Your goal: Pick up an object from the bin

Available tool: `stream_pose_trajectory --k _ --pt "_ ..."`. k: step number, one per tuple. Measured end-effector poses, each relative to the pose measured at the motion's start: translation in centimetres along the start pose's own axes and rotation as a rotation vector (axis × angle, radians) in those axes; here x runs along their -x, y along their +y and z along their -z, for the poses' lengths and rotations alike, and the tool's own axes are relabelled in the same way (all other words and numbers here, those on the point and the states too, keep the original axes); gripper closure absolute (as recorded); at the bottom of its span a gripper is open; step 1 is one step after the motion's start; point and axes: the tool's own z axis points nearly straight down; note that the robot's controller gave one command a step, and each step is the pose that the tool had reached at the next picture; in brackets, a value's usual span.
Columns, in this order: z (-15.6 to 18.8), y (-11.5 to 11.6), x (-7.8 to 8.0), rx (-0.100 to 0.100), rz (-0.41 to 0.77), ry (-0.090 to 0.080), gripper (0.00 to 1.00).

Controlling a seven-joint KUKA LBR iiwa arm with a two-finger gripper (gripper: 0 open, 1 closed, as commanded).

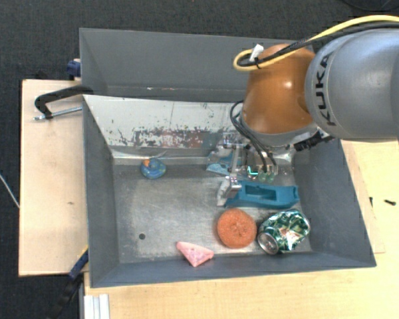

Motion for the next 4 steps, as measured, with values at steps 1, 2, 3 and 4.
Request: stream_pose_trajectory --k 1,2,3,4 --pt "0.5 0.0 0.2 0.0 -0.001 -0.008 0.0" --pt "-0.5 -3.2 -2.6 0.0 0.287 -0.01 0.0" --pt "-0.8 -5.3 -3.9 -0.005 0.743 -0.01 0.0" --pt "-1.9 -8.5 -1.7 -0.002 0.538 -0.015 0.0"
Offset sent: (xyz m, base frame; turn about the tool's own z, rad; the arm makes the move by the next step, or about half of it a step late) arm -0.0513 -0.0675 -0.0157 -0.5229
